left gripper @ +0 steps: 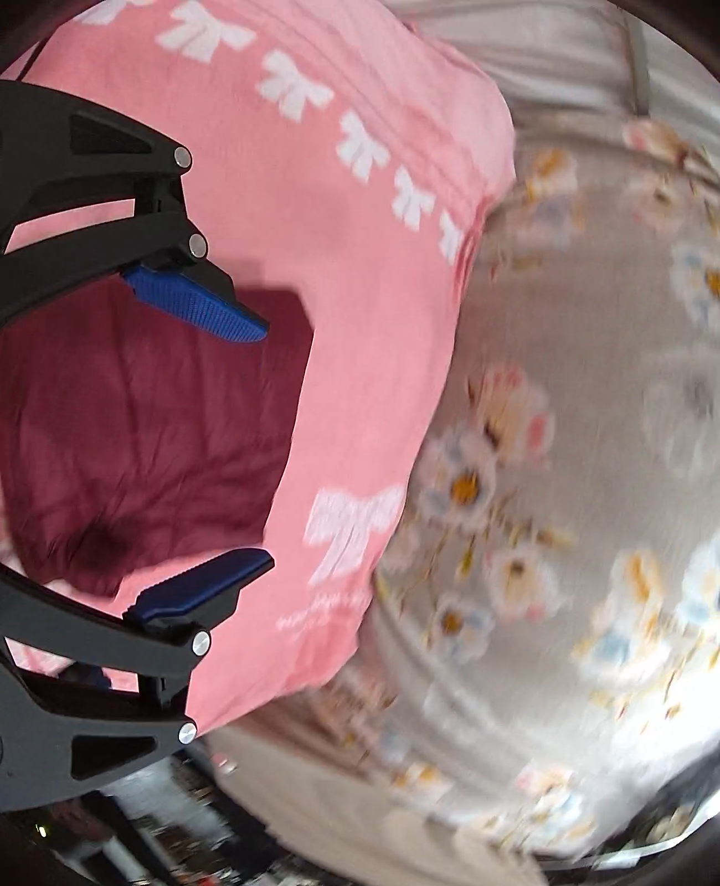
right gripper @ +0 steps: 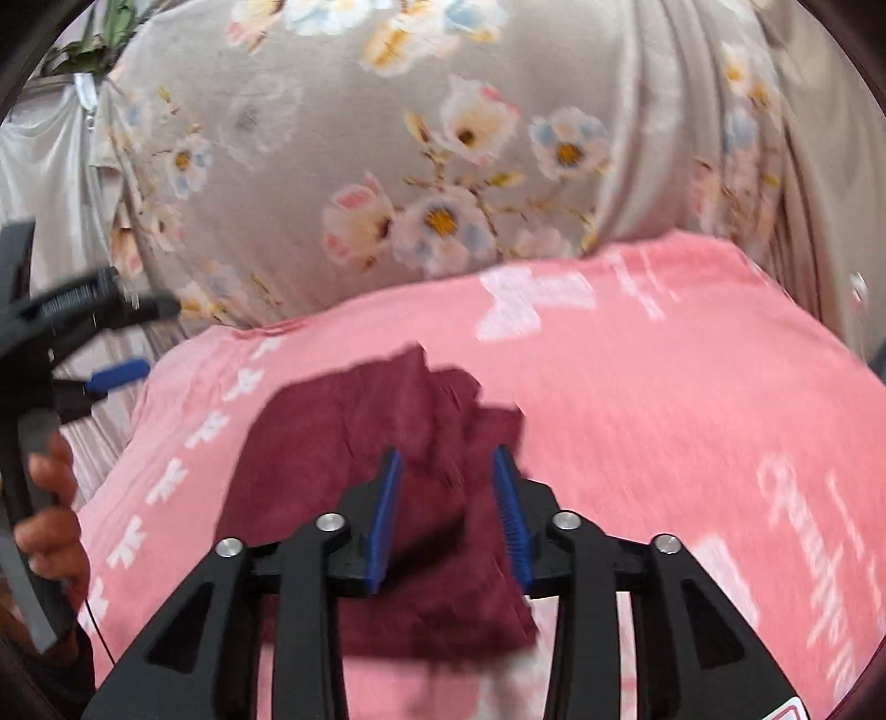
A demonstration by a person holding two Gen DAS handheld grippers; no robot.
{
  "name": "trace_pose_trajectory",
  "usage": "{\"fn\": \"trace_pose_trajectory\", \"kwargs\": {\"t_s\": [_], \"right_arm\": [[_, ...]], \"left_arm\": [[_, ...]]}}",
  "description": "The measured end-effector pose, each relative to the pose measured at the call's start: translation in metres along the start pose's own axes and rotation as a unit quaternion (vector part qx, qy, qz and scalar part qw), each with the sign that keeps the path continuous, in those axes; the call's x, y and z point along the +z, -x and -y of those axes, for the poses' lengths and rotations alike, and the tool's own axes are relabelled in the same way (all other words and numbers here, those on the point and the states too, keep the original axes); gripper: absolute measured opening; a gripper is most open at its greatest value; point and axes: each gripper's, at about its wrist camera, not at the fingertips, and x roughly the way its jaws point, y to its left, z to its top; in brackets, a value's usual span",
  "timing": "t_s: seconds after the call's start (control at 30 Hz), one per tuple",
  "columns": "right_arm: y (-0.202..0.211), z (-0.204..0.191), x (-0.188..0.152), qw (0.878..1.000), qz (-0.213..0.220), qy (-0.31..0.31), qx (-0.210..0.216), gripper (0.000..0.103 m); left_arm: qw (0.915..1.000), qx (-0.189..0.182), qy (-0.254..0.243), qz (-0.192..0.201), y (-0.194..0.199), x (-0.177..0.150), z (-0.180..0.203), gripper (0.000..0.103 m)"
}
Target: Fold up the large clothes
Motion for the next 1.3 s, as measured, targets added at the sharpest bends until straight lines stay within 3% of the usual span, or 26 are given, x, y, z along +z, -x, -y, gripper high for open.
{"fn": "trace_pose_trajectory", "kwargs": {"t_s": [0.17,0.27,0.33,0.53,0.57,0.6,0.63,0.77,0.83,1.1,1.3], "right_arm": [[-0.050,-0.038,0.048,1.000,-0.007,0.020,-0.008,0.043],[-0.090,-0.057,0.076,0.999,-0.046,-0.001,0.008,0.048],[-0.116,-0.062,0.083,0.997,-0.072,-0.010,-0.004,0.049],[-0.186,-0.047,0.058,0.983,-0.155,-0.048,-0.088,0.048],[-0.191,-0.043,0.052,0.981,-0.166,-0.049,-0.090,0.044],[-0.196,-0.040,0.044,0.980,-0.176,-0.050,-0.082,0.018],[-0.198,-0.037,0.039,0.981,-0.177,-0.052,-0.065,0.004],[-0.161,-0.019,0.034,0.991,-0.098,-0.060,-0.073,0.002],[-0.152,-0.011,0.030,0.991,-0.080,-0.066,-0.082,0.002],[-0.167,0.020,0.007,0.986,-0.100,-0.074,-0.110,0.002],[-0.176,0.033,-0.009,0.987,-0.104,-0.068,-0.105,0.003]], "left_arm": [[0.9974,0.064,0.033,0.009,-0.012,0.013,-0.045,0.074],[0.9957,0.080,0.047,0.004,-0.023,0.015,-0.064,0.074],[0.9951,0.086,0.048,-0.001,-0.029,0.016,-0.070,0.074],[0.9947,0.093,0.040,-0.018,-0.048,0.009,-0.073,0.074],[0.9948,0.092,0.038,-0.023,-0.052,0.008,-0.072,0.074],[0.9949,0.089,0.037,-0.030,-0.058,0.005,-0.070,0.074],[0.9950,0.086,0.035,-0.036,-0.064,0.004,-0.068,0.074],[0.9951,0.078,0.026,-0.054,-0.082,-0.003,-0.056,0.074],[0.9953,0.076,0.017,-0.058,-0.093,-0.005,-0.045,0.074],[0.9890,0.091,-0.024,-0.114,-0.165,-0.035,0.004,0.074],[0.9853,0.111,-0.046,-0.122,-0.189,-0.054,0.014,0.076]]}}
